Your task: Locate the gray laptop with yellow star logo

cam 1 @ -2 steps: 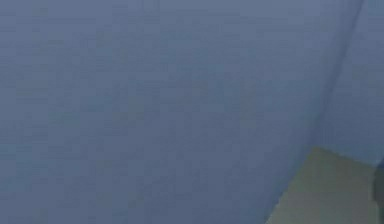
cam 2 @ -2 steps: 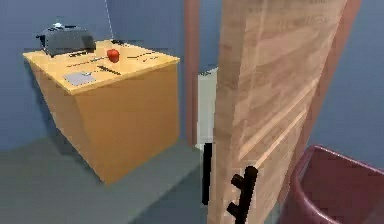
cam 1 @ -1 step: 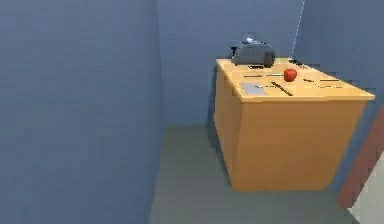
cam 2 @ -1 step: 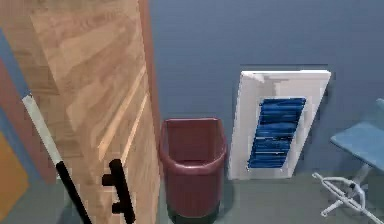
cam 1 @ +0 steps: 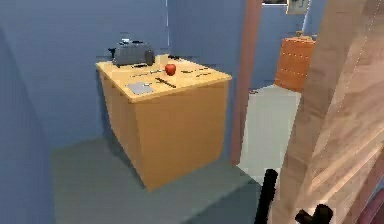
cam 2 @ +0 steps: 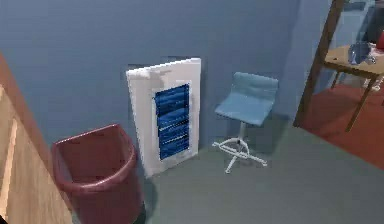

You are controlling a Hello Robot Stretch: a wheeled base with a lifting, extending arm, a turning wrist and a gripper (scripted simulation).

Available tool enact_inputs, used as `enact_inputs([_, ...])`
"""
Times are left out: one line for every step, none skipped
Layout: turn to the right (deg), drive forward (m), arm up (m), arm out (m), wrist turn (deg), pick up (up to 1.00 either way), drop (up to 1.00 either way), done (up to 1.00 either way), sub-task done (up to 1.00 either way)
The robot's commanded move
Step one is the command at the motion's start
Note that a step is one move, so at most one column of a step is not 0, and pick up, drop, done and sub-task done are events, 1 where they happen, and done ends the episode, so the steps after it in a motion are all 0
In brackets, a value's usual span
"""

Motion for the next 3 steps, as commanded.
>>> enact_inputs([0.0, 0.9, 0.0, 0.0, 0.0, 0.0, 0.0, 0.0, 0.0])
enact_inputs([45.0, 0.0, 0.0, 0.0, 0.0, 0.0, 0.0, 0.0, 0.0])
enact_inputs([0.0, 0.05, 0.0, 0.0, 0.0, 0.0, 0.0, 0.0, 0.0])
